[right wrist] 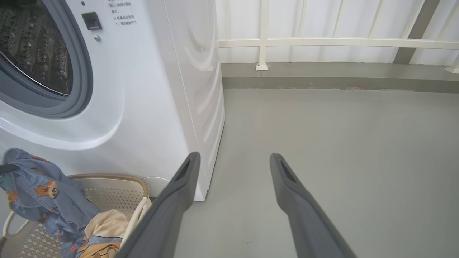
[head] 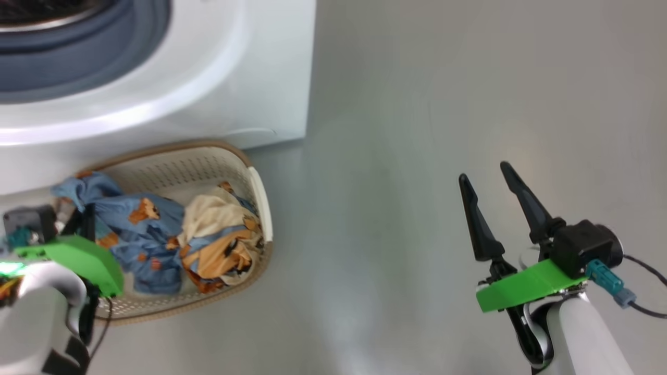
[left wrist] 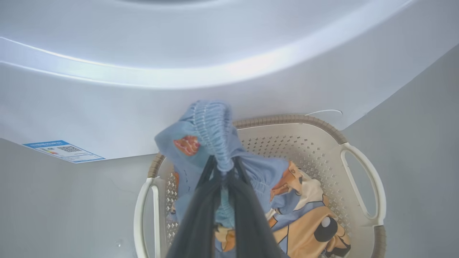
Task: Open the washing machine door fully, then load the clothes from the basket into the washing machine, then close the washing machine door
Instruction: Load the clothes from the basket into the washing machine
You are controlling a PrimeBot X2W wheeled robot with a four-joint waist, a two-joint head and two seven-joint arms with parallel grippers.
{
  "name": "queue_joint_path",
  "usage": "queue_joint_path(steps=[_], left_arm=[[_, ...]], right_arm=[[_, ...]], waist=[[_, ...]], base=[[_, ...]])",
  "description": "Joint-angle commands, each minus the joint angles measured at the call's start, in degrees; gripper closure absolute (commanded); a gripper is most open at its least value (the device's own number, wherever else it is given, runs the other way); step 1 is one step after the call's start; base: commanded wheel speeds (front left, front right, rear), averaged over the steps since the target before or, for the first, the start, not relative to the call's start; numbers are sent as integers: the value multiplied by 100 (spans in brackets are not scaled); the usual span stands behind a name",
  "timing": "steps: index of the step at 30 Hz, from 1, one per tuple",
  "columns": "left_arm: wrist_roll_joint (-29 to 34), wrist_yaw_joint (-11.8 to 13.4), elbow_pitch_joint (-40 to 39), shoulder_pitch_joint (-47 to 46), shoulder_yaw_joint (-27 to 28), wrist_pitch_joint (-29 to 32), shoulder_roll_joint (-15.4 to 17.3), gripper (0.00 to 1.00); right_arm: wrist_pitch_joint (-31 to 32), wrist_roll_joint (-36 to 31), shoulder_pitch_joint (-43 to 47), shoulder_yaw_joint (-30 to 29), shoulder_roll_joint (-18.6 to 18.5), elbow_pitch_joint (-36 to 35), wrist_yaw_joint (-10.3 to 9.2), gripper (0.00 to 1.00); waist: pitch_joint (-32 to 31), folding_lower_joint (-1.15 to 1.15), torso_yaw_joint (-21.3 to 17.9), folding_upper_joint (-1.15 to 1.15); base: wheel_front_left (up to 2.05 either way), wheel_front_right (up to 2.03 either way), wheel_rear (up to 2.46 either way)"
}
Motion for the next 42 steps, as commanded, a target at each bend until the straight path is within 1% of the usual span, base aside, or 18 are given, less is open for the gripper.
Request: queue_joint_path(steps=[1, 9, 13, 23, 29, 42], left_arm=[[-6, 65, -205, 206, 213, -77, 217, 100], [138, 103, -1520, 1178, 710, -78, 53, 100], [232, 108, -2138, 1653, 992, -78, -79, 100], [521, 41, -3292, 2616, 1560, -78, -462, 100], [683, -36, -3707, 2995, 1799, -78, -747, 100], [923, -215, -4059, 3367, 2168, -79, -1168, 100]], right_arm=[[-27, -39, 179, 101, -12, -82, 16, 0], [-27, -93, 339, 39, -12, 58, 16, 0], [-27, -103, 452, 11, -12, 106, 16, 0], [-27, -86, 691, -23, -12, 167, 16, 0], [-27, -46, 833, -64, -12, 189, 16, 0], [-27, 13, 917, -35, -12, 215, 16, 0]], waist=[[-360, 0, 259, 0], [-930, 0, 479, 0], [-1172, 0, 575, 0], [-1617, 0, 642, 0], [-1839, 0, 660, 0], [-2026, 0, 666, 0]], base=[[0, 0, 0], [0, 0, 0], [0, 0, 0], [0, 0, 0], [0, 0, 0], [0, 0, 0]])
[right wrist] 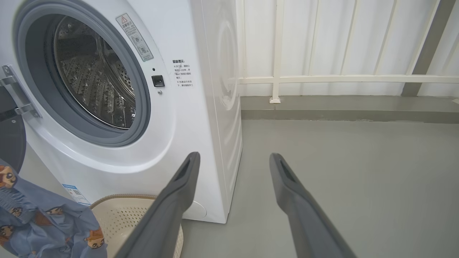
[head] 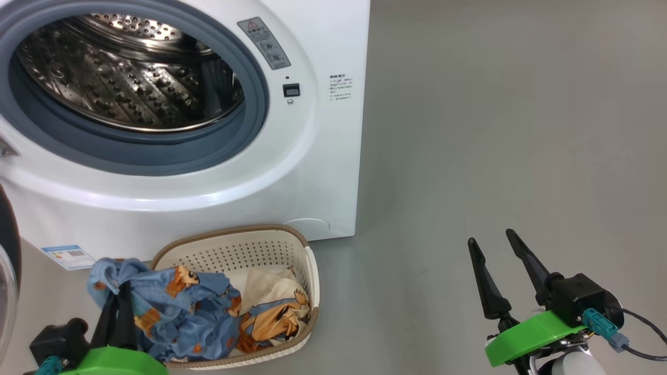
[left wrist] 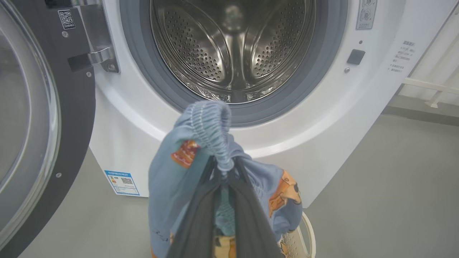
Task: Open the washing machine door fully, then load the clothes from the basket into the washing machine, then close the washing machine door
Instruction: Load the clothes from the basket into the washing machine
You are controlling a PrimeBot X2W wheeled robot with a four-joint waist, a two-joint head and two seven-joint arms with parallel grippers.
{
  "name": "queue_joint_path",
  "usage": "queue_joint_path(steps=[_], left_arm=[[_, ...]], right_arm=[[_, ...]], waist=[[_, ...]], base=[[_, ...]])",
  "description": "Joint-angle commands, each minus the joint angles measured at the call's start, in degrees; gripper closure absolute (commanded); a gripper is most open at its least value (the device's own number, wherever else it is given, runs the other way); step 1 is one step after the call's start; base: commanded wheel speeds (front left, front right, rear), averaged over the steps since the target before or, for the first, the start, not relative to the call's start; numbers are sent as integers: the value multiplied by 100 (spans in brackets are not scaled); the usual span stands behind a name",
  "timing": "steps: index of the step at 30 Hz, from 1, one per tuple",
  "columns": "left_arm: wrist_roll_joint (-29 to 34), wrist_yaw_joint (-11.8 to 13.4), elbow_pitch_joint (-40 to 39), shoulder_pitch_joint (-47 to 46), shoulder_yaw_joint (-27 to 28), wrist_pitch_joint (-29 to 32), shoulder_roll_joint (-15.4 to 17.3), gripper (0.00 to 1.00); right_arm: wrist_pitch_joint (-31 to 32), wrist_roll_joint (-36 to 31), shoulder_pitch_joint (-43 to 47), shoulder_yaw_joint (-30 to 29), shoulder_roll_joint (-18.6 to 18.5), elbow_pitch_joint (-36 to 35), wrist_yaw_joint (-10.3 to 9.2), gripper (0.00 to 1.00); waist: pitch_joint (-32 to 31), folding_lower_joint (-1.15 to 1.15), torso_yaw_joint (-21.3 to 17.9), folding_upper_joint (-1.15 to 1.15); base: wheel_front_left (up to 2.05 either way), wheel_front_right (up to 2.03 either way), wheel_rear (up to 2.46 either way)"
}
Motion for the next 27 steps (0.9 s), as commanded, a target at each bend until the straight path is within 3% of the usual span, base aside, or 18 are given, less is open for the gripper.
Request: queue_joint_path(steps=[1, 17, 27], left_arm=[[57, -36, -179, -21, 219, -79, 65, 100], [84, -196, -544, -426, 382, -79, -53, 100], [27, -234, -455, -1685, 326, -79, 458, 100]], right_arm=[[-27, 16, 17, 141, -9, -121, 16, 0], [-27, 14, -125, 175, -9, -207, 16, 0], [-27, -14, -371, 202, -9, -344, 16, 0]], waist=[[5, 0, 11, 0], [513, 0, -79, 0], [1470, 0, -383, 0]], base=[[0, 0, 0], [0, 0, 0], [0, 0, 0]])
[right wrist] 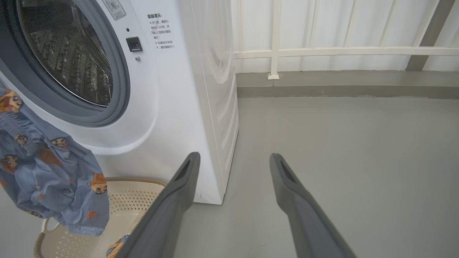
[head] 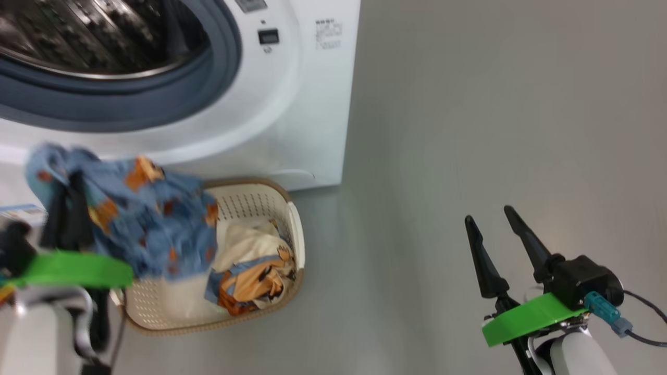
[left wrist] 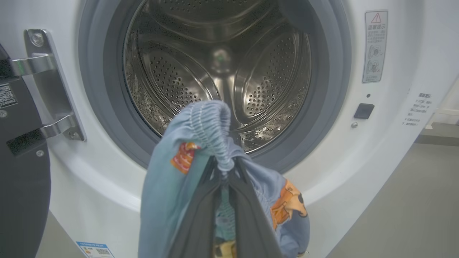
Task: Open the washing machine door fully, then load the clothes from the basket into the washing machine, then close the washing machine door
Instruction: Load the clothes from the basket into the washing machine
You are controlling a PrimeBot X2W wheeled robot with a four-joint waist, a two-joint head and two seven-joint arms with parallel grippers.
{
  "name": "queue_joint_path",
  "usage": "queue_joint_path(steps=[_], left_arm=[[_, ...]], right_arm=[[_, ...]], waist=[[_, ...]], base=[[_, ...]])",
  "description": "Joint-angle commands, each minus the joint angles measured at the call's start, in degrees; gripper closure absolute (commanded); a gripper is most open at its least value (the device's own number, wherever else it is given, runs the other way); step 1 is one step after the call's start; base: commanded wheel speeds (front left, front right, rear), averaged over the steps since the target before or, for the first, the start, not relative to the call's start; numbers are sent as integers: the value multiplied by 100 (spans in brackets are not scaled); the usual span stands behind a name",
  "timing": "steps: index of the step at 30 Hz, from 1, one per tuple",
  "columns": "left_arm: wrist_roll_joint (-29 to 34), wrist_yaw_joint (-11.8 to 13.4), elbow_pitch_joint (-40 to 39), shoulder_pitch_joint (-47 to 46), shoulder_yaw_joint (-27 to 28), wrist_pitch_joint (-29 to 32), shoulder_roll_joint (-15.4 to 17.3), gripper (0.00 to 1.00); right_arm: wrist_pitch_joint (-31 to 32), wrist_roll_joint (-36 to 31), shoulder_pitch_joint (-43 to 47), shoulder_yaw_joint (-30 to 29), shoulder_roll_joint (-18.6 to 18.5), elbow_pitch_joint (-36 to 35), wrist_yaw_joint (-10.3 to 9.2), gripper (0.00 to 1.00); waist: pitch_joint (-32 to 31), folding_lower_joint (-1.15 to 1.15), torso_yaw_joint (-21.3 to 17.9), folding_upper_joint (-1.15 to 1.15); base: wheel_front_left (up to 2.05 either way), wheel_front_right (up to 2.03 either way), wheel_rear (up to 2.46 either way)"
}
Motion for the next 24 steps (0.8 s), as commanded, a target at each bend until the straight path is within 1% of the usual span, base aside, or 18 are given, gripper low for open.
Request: queue_joint_path(steps=[1, 3, 4, 5, 9, 14, 19, 24], left_arm=[[-48, -11, -68, -379, 154, -78, 296, 100], [-76, -12, -27, -535, 147, -78, 355, 100], [-112, -12, 55, -846, 92, -78, 503, 100], [-112, -12, 55, -846, 92, -78, 503, 100], [-151, -13, 328, -1510, 49, -78, 830, 100], [-240, -13, 885, -2433, -29, -78, 1342, 100], [-320, -14, 1518, -3347, -304, -11, 1889, 100], [-474, -14, 2090, -4270, -597, 204, 2450, 100]], right_arm=[[-27, -14, -146, 144, -9, -169, 16, 0], [-27, -1, -177, 151, -9, -183, 16, 0], [-27, 28, -245, 186, -9, -220, 16, 0], [-27, 28, -245, 186, -9, -220, 16, 0], [-27, 114, -373, 241, -9, -298, 16, 0], [-27, 249, -485, 289, -9, -367, 16, 0], [-27, 417, -600, 345, -9, -436, 16, 0], [-27, 621, -721, 424, -9, -497, 16, 0]], waist=[[543, 0, -251, 0], [649, 0, -298, 0], [864, 0, -399, 0], [864, 0, -399, 0], [1275, 0, -606, 0], [1728, 0, -846, 0], [2138, 0, -1059, 0], [2548, 0, -1280, 0]], base=[[0, 0, 0], [0, 0, 0], [0, 0, 0], [0, 0, 0], [0, 0, 0], [0, 0, 0], [0, 0, 0], [0, 0, 0]])
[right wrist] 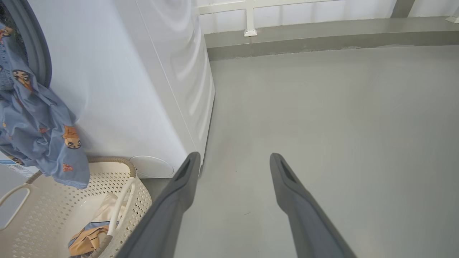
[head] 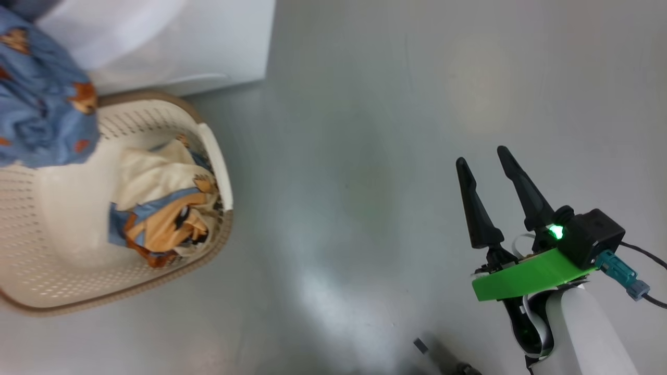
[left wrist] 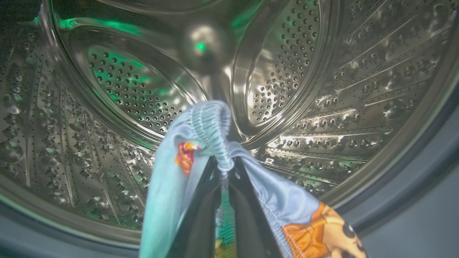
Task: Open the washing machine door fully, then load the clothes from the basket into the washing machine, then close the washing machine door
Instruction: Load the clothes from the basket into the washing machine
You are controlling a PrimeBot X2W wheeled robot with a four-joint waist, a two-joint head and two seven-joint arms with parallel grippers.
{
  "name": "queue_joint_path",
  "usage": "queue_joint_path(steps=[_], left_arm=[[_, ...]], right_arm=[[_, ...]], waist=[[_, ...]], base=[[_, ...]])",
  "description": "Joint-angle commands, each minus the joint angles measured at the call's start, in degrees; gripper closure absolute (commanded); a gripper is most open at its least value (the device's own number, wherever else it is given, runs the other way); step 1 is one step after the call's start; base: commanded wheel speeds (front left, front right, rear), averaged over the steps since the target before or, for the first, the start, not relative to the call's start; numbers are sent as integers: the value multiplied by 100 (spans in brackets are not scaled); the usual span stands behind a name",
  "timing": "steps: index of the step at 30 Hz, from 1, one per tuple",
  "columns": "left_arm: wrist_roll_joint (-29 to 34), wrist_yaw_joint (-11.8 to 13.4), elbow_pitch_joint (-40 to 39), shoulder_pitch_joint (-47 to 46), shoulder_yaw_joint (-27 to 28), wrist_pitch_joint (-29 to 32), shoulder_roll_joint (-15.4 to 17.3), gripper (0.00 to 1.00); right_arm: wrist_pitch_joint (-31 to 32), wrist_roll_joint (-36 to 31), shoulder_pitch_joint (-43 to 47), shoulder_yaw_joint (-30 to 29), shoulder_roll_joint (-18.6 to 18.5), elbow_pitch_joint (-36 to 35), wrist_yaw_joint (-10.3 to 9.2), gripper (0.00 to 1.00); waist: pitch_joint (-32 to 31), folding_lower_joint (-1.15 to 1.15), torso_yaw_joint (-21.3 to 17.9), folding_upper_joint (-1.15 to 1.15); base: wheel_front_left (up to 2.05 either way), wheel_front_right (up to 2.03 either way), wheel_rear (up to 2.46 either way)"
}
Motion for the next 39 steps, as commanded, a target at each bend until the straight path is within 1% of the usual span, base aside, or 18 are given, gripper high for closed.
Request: queue_joint_path(steps=[1, 4, 9, 13, 17, 21, 25, 26, 30, 39], left_arm=[[-74, -14, 34, -364, 9, 70, 532, 100], [-135, -14, 277, -904, -290, 207, 874, 100], [-287, -14, 579, -1789, -759, 343, 1318, 100], [-363, -14, 832, -2414, -1118, 331, 1612, 100], [-394, -14, 1064, -3023, -1394, 285, 1838, 100], [-413, -14, 1191, -3603, -1616, 226, 1934, 100], [-378, -14, 1356, -3987, -1843, 143, 1956, 100], [-378, -14, 1356, -3987, -1843, 143, 1956, 100], [-367, -14, 1628, -4080, -2187, 181, 1950, 100], [-349, -14, 2305, -4280, -2568, 102, 1894, 100]], right_arm=[[-27, 119, -2, 166, -9, -140, 16, 0], [-27, 234, -69, 229, -9, -160, 16, 0], [-27, 386, -196, 314, -9, -198, 16, 0], [-27, 493, -291, 436, -9, -206, 16, 0], [-27, 603, -325, 666, -9, -216, 16, 0], [-27, 692, -332, 778, -9, -210, 16, 0], [-27, 748, -367, 851, -9, -206, 16, 0], [-27, 748, -367, 851, -9, -206, 16, 0], [-27, 801, -404, 888, -9, -218, 16, 0], [-27, 855, -430, 941, -9, -216, 16, 0]], waist=[[585, 0, -444, 0], [797, 0, -550, 0], [1097, 0, -662, 0], [1242, 0, -750, 0], [1311, 0, -812, 0], [1355, 0, -837, 0], [1383, 0, -862, 0], [1383, 0, -862, 0], [1428, 0, -896, 0], [1520, 0, -1000, 0]], base=[[0, 0, 0], [0, 0, 0], [0, 0, 0], [0, 0, 0], [0, 0, 0], [0, 0, 0], [0, 0, 0], [0, 0, 0], [0, 0, 0], [0, 0, 0]])
